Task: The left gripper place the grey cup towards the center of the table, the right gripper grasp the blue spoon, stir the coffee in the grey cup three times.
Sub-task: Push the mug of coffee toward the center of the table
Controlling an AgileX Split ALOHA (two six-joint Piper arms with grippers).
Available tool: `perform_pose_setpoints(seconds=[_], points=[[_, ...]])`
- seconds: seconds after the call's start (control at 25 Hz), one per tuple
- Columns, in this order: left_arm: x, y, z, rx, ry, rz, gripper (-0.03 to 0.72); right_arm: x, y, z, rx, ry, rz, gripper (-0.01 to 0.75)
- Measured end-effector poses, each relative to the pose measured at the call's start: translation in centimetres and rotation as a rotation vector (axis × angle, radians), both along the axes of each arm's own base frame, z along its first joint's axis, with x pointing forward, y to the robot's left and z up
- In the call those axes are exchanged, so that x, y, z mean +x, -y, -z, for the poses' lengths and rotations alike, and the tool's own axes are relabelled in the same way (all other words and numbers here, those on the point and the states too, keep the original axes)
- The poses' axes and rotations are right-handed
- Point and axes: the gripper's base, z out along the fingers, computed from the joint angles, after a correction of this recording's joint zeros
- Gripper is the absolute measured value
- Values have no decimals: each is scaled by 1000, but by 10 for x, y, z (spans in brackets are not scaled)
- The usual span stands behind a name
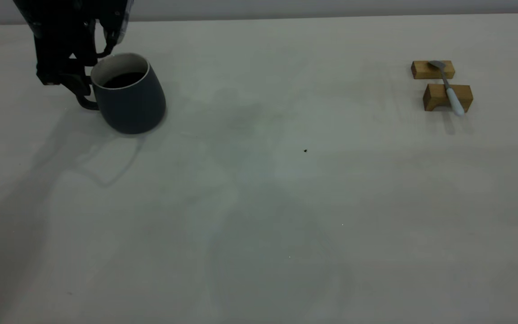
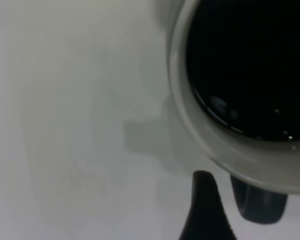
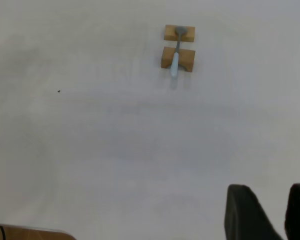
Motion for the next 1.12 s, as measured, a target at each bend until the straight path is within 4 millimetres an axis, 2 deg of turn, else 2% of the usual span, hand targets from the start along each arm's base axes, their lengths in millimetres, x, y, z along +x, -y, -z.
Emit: perform_pose_setpoints(seconds=[0.16, 0.28, 0.44, 0.56, 0.6, 0.84, 1.12], points=[[0, 0, 4, -1, 0, 1, 585, 0, 0, 0, 0, 0, 0, 240], [0, 0, 4, -1, -1, 1, 538, 0, 0, 0, 0, 0, 0, 240], [-1, 0, 8, 2, -15, 1, 390, 0, 0, 0, 0, 0, 0, 240], [-2, 0, 12, 4, -28, -3, 233, 0, 0, 0, 0, 0, 0, 240], [-2, 0, 11, 3, -28, -5, 210, 0, 0, 0, 0, 0, 0, 240], [-4, 17, 11, 6, -30, 32, 209, 0, 0, 0, 0, 0, 0, 240], [-6, 57, 8, -5, -31, 47, 209, 0, 0, 0, 0, 0, 0, 240]])
